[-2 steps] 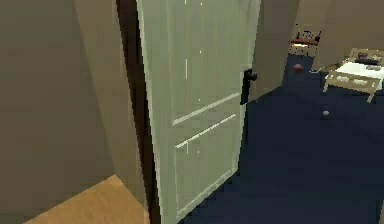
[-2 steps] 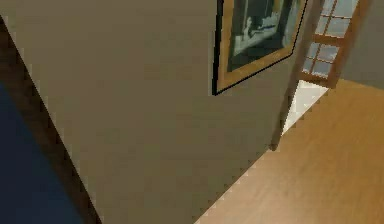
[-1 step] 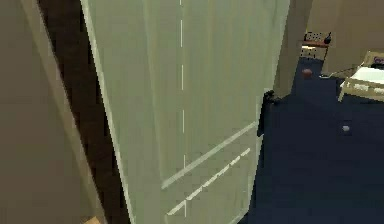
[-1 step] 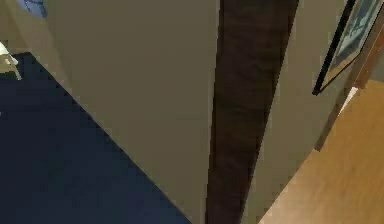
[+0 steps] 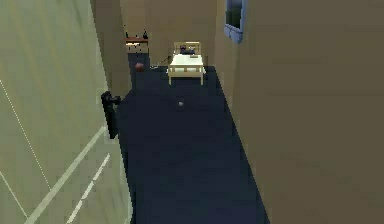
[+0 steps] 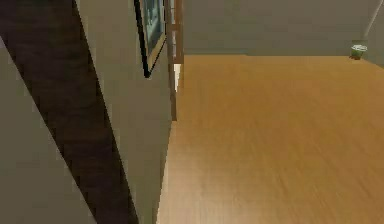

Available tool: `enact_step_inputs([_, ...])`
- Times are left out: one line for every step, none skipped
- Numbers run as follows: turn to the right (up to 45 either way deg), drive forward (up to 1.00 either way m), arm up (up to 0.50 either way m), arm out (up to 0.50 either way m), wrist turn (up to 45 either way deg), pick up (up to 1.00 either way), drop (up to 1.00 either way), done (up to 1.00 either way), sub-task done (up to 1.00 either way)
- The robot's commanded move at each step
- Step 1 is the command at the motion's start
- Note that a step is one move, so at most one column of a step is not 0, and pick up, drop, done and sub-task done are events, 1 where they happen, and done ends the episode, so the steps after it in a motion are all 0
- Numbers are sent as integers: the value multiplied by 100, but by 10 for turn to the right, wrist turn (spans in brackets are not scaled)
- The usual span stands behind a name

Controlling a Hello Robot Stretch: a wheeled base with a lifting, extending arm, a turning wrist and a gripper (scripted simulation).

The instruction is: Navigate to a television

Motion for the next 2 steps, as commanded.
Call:
enact_step_inputs([0, 40, 0, 0, 0, 0, 0, 0, 0])
enact_step_inputs([30, 0, 0, 0, 0, 0, 0, 0, 0])
